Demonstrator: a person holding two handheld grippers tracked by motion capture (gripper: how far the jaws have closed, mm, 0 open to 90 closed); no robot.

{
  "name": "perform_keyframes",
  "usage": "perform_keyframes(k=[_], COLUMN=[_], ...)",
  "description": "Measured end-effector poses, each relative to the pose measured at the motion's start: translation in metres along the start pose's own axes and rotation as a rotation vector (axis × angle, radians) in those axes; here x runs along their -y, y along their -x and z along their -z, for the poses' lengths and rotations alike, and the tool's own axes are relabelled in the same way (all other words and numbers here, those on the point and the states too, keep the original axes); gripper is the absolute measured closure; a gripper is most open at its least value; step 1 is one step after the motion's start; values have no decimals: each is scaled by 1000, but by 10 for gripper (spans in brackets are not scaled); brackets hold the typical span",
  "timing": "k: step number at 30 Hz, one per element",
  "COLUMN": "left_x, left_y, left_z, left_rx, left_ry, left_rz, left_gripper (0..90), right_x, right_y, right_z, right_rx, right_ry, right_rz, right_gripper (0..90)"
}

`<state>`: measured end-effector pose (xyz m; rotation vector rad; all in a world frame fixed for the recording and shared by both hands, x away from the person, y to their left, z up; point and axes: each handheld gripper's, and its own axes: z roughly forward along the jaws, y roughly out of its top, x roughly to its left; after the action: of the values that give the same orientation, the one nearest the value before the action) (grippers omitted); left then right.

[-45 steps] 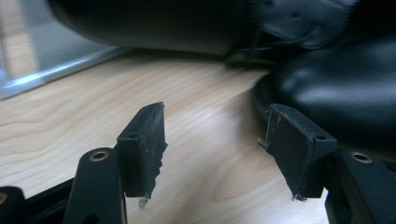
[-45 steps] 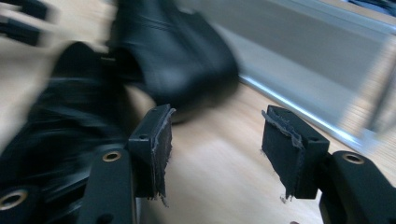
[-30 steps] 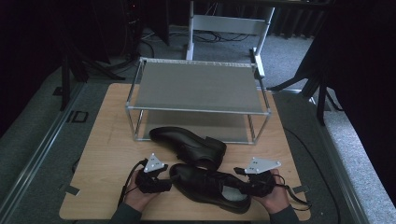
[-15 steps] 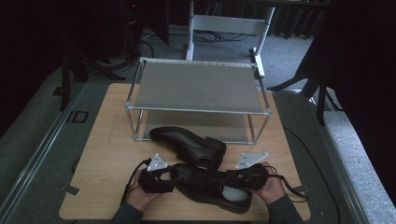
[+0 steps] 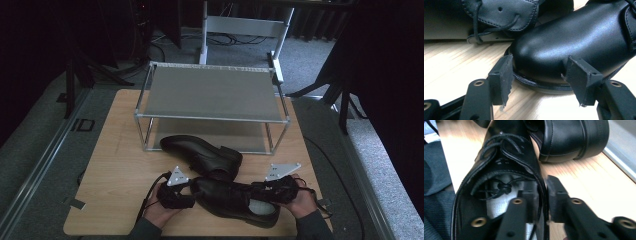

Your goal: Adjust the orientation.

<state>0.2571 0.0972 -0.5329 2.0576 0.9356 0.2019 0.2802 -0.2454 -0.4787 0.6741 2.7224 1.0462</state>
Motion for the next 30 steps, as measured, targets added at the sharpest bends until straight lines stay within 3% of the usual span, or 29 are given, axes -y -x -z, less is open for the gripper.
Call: perform_keyframes(k=[2,5,11,14,15,19,22,26,30], left_x=[1,0,-2,-2,-5,-13,-21,-30,-38], left_y=[-4,-9,-30,-33,-48,-64,-75,-81,-73], left_z=[2,11,32,34,44,52,53,49,41], left_rx=[-3,-44,-165,-179,-260,-356,-404,-426,-408], left_ry=[1,20,72,78,102,128,139,156,182], left_rz=[12,8,30,37,45,25,-13,-41,-97], left_gripper=[419,408,391,385,385,396,426,444,470], right_x=[0,1,15,18,14,-1,-14,-29,-43], right_y=[-1,0,7,10,15,20,22,22,24], right_z=[2,10,39,48,51,35,18,-4,-19], right_rx=[17,-3,-27,-22,12,95,92,105,110], right_ry=[-5,23,121,161,195,174,173,154,144], right_rz=[6,-9,-22,-33,-60,-44,-23,14,54], right_gripper=[634,530,488,484,466,457,485,522,554])
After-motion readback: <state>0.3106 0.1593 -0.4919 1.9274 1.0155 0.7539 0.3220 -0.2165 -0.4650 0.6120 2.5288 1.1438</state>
